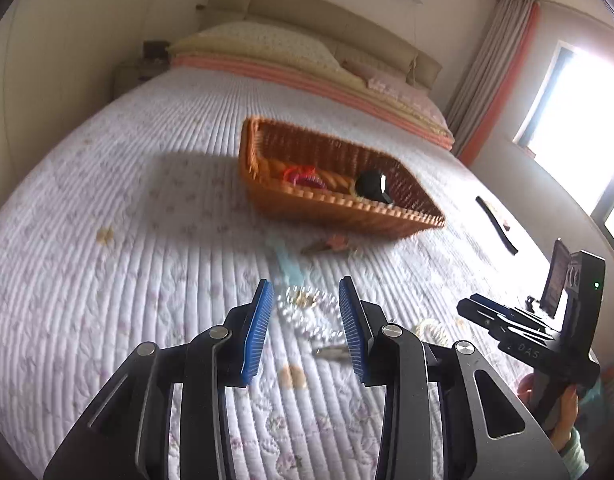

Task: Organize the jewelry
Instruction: 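Grasp a clear bead bracelet with the left tool while the right grasps another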

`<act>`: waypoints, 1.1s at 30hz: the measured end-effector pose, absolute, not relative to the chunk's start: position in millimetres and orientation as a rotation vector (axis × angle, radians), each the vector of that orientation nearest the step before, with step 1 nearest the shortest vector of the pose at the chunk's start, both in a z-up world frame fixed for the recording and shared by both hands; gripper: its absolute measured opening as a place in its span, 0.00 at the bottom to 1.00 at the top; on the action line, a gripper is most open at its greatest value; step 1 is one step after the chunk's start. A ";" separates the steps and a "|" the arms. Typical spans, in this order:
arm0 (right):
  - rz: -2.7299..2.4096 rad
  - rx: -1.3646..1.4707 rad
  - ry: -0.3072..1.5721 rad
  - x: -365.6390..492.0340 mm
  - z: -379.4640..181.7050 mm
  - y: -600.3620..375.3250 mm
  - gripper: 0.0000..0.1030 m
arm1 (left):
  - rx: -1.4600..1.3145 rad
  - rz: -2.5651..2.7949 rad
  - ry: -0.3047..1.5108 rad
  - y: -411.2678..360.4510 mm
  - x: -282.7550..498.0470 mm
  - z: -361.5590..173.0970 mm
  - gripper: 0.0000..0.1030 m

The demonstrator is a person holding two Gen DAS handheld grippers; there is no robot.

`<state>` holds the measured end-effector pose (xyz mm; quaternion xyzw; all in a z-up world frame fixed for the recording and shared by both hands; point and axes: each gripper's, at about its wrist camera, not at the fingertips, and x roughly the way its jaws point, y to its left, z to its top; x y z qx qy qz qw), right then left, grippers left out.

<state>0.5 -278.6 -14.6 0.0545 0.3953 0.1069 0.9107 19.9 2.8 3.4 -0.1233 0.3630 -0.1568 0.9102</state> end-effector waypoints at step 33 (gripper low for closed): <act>0.217 0.001 0.836 -14.8 -49.7 -254.7 0.24 | -0.104 -0.216 0.904 -8.6 40.2 -45.3 0.23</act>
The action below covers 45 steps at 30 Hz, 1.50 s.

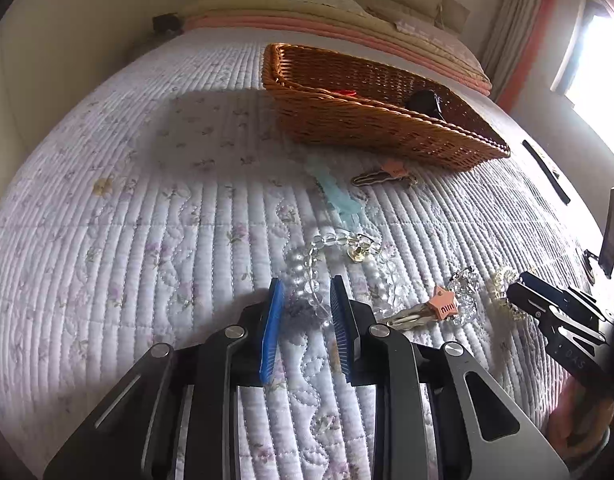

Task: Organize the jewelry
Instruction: 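Grasp a clear bead bracelet with the left tool while the right grasps another, then lower both bead bracelets into the basket and open both tools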

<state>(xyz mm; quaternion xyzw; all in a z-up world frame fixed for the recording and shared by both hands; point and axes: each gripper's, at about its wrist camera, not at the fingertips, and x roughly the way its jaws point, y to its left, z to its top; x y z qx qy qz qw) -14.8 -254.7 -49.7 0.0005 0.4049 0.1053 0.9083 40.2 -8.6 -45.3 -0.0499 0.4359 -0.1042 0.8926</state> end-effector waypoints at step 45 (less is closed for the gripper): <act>0.232 -0.035 0.609 120.1 73.2 -230.4 0.08 | -0.176 -0.429 0.511 -47.2 139.3 76.1 0.06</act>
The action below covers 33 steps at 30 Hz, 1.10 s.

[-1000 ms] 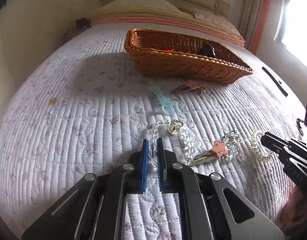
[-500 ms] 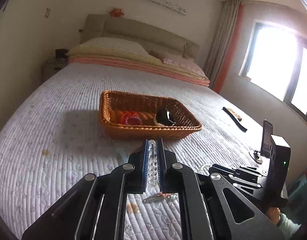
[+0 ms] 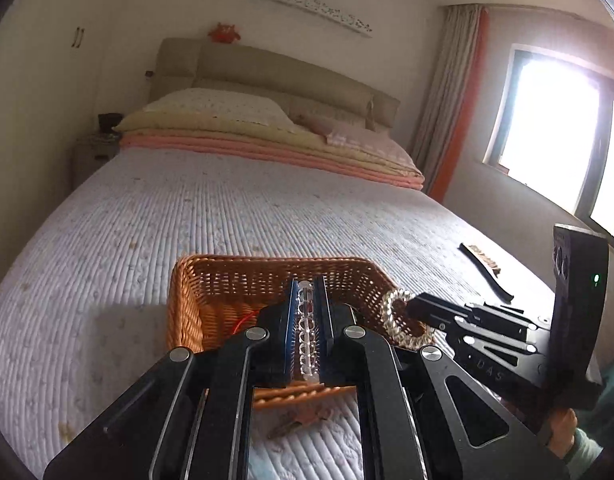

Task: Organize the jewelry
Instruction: 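Lower both bead bracelets into the basket and open both tools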

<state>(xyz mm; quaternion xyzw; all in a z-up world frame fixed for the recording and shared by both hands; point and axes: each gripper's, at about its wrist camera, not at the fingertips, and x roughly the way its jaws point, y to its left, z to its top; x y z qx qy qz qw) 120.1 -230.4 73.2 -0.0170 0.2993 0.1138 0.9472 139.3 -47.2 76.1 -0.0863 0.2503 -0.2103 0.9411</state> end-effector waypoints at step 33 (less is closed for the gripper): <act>0.343 0.063 0.798 168.7 54.9 -215.4 0.23 | -0.202 -0.457 0.574 -16.9 122.9 58.9 0.41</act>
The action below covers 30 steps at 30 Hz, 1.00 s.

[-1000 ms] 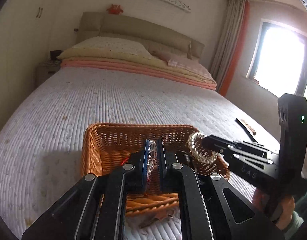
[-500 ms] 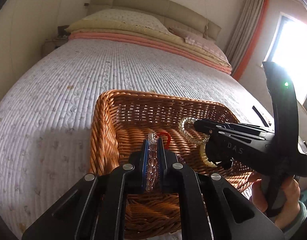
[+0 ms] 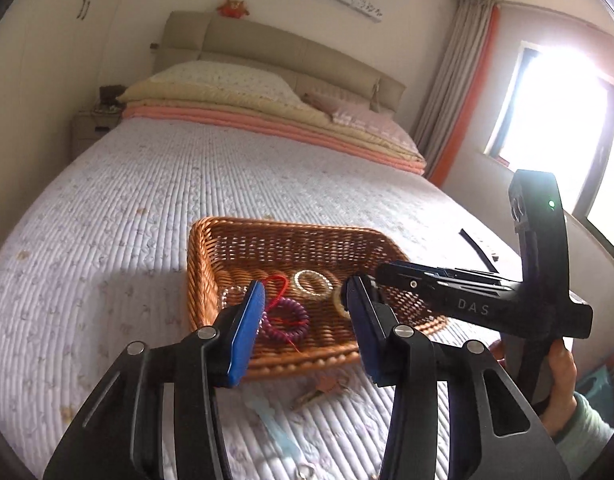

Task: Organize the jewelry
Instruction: 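Lower both bead bracelets into the basket and open both tools, then grasp the light-blue clip with the left tool while the right grasps a silver chain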

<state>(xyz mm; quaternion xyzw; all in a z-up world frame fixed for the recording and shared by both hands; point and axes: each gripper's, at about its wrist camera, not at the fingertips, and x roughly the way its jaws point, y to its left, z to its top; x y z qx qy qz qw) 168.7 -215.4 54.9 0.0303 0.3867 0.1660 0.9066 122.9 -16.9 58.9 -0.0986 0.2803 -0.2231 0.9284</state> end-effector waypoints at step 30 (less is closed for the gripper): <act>0.335 -0.038 0.953 14.1 -39.0 -197.4 0.32 | -0.255 -0.377 0.785 16.6 22.3 -27.3 0.43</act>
